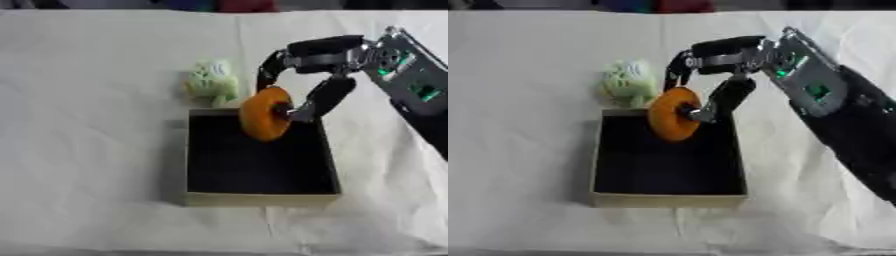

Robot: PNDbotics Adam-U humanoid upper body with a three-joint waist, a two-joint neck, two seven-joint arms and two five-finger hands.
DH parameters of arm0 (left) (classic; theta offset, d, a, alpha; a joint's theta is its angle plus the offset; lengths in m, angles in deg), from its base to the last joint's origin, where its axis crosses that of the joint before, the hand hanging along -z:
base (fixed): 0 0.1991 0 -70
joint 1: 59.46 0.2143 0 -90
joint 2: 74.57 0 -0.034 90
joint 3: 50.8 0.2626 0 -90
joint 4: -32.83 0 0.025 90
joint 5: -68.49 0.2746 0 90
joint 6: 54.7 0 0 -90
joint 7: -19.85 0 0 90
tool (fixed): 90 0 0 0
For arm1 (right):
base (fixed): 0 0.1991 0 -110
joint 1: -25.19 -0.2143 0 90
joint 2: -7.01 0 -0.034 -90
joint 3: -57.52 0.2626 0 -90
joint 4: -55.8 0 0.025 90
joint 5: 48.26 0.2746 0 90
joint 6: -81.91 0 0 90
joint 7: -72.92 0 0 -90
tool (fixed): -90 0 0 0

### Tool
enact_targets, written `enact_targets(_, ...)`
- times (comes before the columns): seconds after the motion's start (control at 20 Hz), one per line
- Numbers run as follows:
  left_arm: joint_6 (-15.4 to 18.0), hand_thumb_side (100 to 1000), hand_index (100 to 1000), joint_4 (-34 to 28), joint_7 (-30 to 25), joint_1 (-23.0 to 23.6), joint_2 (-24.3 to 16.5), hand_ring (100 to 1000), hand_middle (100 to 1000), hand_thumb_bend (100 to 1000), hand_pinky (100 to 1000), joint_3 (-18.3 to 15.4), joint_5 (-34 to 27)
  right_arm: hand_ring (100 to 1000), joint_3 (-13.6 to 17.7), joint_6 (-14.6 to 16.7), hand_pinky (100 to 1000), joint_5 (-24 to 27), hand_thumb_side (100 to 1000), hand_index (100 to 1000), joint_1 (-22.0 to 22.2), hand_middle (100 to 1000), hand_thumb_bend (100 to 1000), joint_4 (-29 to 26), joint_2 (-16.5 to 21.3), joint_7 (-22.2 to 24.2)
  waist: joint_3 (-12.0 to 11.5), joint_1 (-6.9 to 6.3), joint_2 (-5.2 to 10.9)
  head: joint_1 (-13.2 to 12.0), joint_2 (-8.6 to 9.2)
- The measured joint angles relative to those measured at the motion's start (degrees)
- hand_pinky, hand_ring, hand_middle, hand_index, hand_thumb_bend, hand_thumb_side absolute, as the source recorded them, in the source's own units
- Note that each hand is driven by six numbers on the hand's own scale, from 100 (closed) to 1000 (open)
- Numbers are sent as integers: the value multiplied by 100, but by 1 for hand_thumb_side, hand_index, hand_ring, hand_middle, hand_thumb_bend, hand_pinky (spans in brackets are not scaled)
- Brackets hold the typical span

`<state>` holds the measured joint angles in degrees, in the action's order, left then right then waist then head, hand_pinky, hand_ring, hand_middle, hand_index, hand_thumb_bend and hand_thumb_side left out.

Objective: Pick up objects on the table and place them in the box.

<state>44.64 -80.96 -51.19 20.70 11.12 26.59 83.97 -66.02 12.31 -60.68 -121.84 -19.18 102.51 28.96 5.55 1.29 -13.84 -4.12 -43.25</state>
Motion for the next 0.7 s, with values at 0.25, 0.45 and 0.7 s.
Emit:
enact_targets(0.25, 13, 884, 866, 0, -34, 0, 0, 586, 717, 100, 816, 0, 13, 825, -49, -39, 771, -145, 422, 731, 141, 695, 100, -18, -57, 15, -24, -8, -29, 23, 0)
enact_targets(0.45, 12, 884, 866, 0, -57, 0, 0, 586, 717, 100, 816, 0, 13, 825, -117, -62, 771, -254, 422, 731, 175, 695, 100, -111, -96, -7, -25, -8, -29, 26, 0)
enact_targets(0.7, 17, 881, 866, 0, -66, 0, 1, 585, 717, 100, 815, 0, 14, 881, -181, -41, 826, -311, 582, 843, 265, 783, 100, -170, -99, 36, -28, -8, -29, 27, -1)
